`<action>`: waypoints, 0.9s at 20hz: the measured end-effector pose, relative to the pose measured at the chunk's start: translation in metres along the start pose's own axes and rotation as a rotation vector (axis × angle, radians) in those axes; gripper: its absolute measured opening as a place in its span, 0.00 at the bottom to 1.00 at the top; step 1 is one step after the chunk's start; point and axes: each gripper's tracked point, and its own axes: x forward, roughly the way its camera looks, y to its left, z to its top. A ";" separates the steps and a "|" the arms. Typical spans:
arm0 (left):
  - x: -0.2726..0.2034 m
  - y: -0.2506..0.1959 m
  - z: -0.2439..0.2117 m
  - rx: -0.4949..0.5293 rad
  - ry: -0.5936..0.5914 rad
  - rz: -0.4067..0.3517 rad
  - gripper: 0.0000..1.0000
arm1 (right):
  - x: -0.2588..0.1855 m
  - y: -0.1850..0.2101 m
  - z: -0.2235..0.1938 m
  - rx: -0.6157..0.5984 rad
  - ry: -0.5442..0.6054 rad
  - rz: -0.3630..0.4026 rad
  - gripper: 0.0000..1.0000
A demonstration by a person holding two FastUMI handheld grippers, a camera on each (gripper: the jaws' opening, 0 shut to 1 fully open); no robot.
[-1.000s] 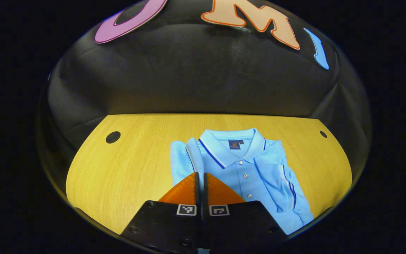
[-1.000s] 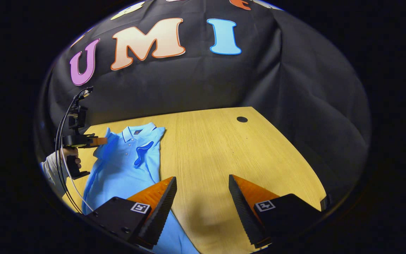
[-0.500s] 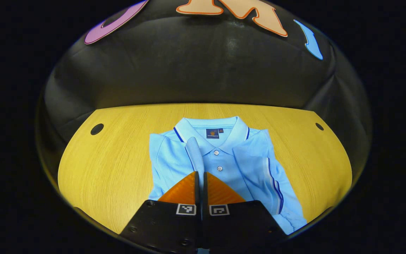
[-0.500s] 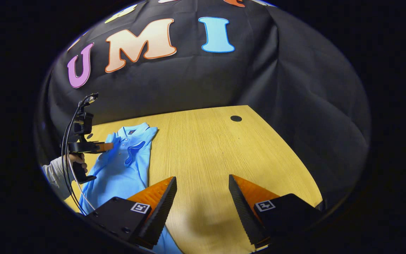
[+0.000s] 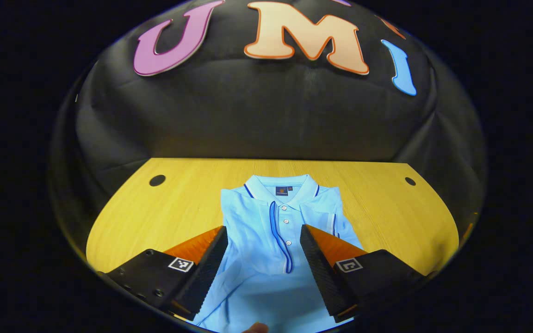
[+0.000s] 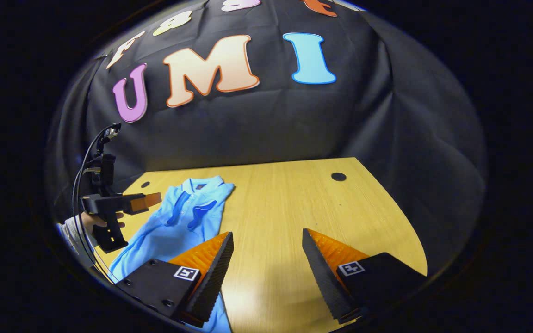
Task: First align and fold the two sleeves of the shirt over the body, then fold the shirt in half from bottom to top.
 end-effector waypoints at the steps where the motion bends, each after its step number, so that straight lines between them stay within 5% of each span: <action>1: -0.018 0.003 0.002 0.006 -0.018 0.004 0.95 | -0.001 0.006 0.001 -0.007 -0.017 0.020 0.95; 8: -0.128 0.023 0.000 0.081 -0.109 -0.021 0.95 | -0.042 0.041 -0.009 -0.013 -0.075 0.021 0.98; 18: -0.221 0.065 -0.098 0.091 -0.034 -0.068 0.95 | -0.117 0.098 -0.080 -0.038 -0.036 0.010 0.98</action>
